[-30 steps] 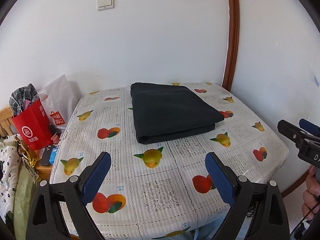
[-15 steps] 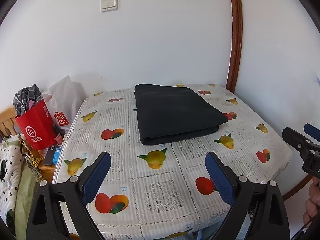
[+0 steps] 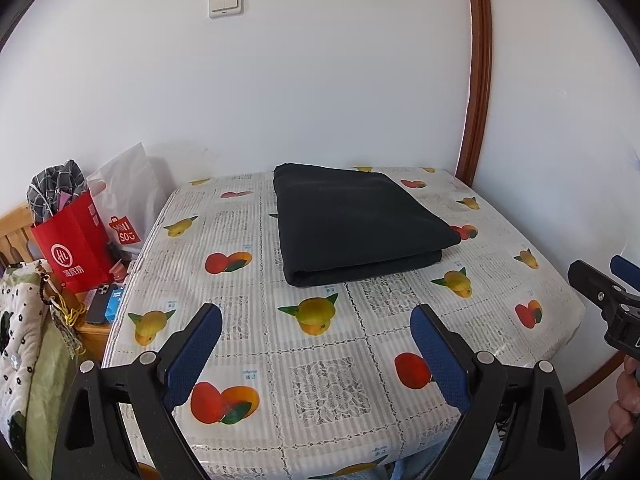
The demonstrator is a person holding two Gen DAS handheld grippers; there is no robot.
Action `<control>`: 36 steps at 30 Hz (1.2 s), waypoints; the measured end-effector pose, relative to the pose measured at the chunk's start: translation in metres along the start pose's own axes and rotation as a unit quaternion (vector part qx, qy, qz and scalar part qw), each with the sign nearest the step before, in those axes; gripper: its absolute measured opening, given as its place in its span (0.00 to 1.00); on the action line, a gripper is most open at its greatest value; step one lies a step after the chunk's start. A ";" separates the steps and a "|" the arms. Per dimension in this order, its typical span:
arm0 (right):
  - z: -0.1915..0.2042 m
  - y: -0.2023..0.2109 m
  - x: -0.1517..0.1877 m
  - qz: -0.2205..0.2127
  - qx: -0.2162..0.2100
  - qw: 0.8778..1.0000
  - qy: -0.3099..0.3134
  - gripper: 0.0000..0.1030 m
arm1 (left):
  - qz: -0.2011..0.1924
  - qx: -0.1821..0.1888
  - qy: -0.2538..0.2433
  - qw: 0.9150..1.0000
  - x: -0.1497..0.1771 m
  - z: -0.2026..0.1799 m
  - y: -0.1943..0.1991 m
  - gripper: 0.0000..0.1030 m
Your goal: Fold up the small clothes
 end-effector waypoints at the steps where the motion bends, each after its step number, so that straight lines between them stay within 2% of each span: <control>1: -0.001 0.000 0.000 0.000 0.000 1.000 0.000 1.00 | 0.000 -0.001 -0.001 1.000 0.000 0.000 0.000 0.93; 36: -0.002 0.006 -0.001 -0.010 0.003 1.000 -0.006 1.00 | -0.003 0.001 0.012 1.000 -0.001 0.008 0.001 0.93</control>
Point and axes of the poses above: each gripper's, at about its wrist camera, not at the fingertips, and y roughly against the way its jaws point, z to its left, x to its underside, the point moved 7 cm from there along -y, roughly the way its jaws point, and after that the axes turned 5 degrees about -z, right-handed, at the moved point
